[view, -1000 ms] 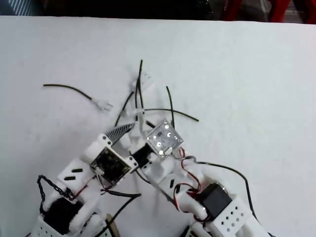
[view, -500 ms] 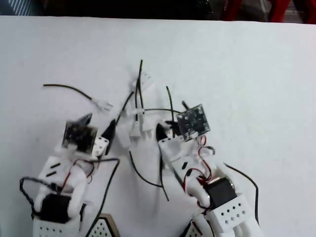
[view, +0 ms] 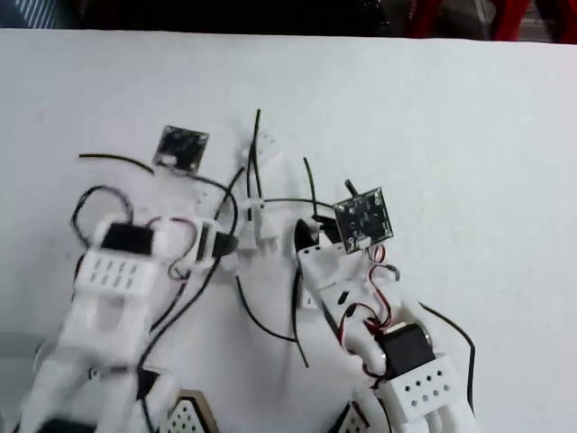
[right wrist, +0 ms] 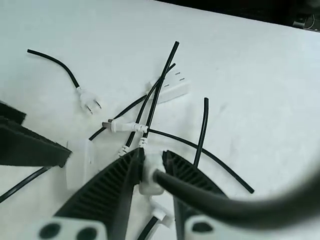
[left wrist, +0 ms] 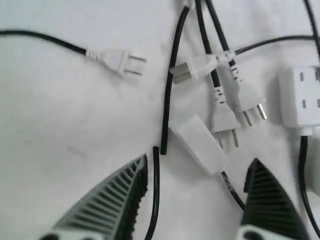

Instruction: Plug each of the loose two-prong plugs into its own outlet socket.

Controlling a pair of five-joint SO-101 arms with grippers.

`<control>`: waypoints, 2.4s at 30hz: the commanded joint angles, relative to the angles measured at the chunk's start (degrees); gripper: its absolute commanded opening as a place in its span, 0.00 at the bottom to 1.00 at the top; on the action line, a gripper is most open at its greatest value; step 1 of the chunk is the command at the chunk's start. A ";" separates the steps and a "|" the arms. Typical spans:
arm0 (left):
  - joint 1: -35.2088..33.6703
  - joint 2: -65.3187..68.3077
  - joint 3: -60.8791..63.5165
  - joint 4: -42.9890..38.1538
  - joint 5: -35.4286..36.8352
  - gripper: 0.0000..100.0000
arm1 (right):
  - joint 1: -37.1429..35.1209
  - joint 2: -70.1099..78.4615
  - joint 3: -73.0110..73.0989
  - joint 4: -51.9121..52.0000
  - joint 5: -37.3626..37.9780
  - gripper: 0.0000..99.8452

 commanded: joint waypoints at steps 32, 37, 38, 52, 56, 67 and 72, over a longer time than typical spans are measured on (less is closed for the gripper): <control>5.58 24.40 -13.27 -5.19 -10.64 0.24 | 0.48 -0.66 -0.53 -1.19 -0.09 0.02; 9.27 24.48 -12.75 -5.19 -7.38 0.32 | 0.48 -0.66 -0.53 -1.19 -0.09 0.02; 9.63 24.48 -12.75 -5.19 -6.86 0.33 | 0.48 -0.66 -0.53 -1.19 -0.09 0.02; 10.33 32.13 -9.14 -11.78 -6.15 0.34 | 0.57 -0.66 -0.53 -1.19 -0.09 0.02; 8.84 35.30 -13.89 -8.18 -6.15 0.32 | 0.57 -0.66 -0.53 -1.19 -0.09 0.02; 8.04 37.67 -16.09 -7.74 -17.23 0.04 | 0.57 -0.66 -0.53 -1.19 -0.09 0.02; 2.07 34.15 -17.23 -5.27 -31.65 0.02 | 0.57 -0.66 -0.53 -1.19 -0.09 0.02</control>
